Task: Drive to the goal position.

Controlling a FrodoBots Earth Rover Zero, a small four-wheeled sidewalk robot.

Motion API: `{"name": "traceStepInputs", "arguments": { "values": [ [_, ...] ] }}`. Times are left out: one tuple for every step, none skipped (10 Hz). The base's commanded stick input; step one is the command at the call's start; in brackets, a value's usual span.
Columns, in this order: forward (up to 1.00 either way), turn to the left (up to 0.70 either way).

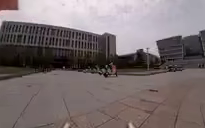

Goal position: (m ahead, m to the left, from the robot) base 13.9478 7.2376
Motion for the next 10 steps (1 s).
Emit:
{"name": "traceStepInputs", "arguments": {
  "values": [
    [0.85,0.07],
    [0.85,0.19],
    [0.85,0.34],
    [0.85,0.34],
    [0.85,0.34],
    [0.85,0.34],
    [0.85,0.34],
    [0.85,0.34],
    [0.85,0.34],
    [0.85,0.34]
  ]
}}
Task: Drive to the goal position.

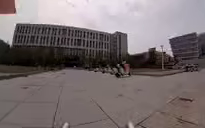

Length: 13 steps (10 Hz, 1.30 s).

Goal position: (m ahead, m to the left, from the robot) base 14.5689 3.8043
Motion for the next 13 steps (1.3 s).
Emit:
{"name": "traceStepInputs", "arguments": {
  "values": [
    [0.85,0.23],
    [0.85,0.00],
    [0.85,0.00],
    [0.85,0.00],
    [0.85,0.00],
    [0.85,0.00],
    [0.85,0.00],
    [0.85,0.00],
    [0.85,0.00],
    [0.85,0.00],
    [0.85,0.00],
    [0.85,0.00],
    [0.85,0.00]
  ]
}}
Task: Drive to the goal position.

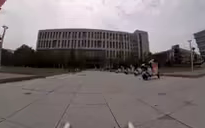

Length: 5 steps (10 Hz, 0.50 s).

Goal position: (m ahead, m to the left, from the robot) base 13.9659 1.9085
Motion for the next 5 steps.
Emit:
{"name": "traceStepInputs", "arguments": {
  "values": [
    [0.85,0.00],
    [0.85,0.00],
    [0.85,0.00],
    [0.85,0.00],
    [0.85,0.00]
  ]
}}
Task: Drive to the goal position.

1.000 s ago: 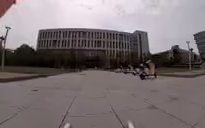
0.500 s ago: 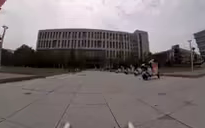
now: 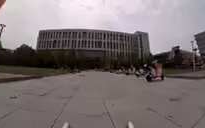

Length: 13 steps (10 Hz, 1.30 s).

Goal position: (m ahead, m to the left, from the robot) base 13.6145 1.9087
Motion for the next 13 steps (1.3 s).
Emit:
{"name": "traceStepInputs", "arguments": {
  "values": [
    [0.85,0.00],
    [0.85,0.00],
    [0.85,0.00],
    [0.85,0.00],
    [0.85,0.00],
    [0.85,0.00],
    [0.85,0.00],
    [0.85,0.00],
    [0.85,0.00],
    [0.85,0.00],
    [0.85,0.00],
    [0.85,0.00],
    [0.85,0.00]
  ]
}}
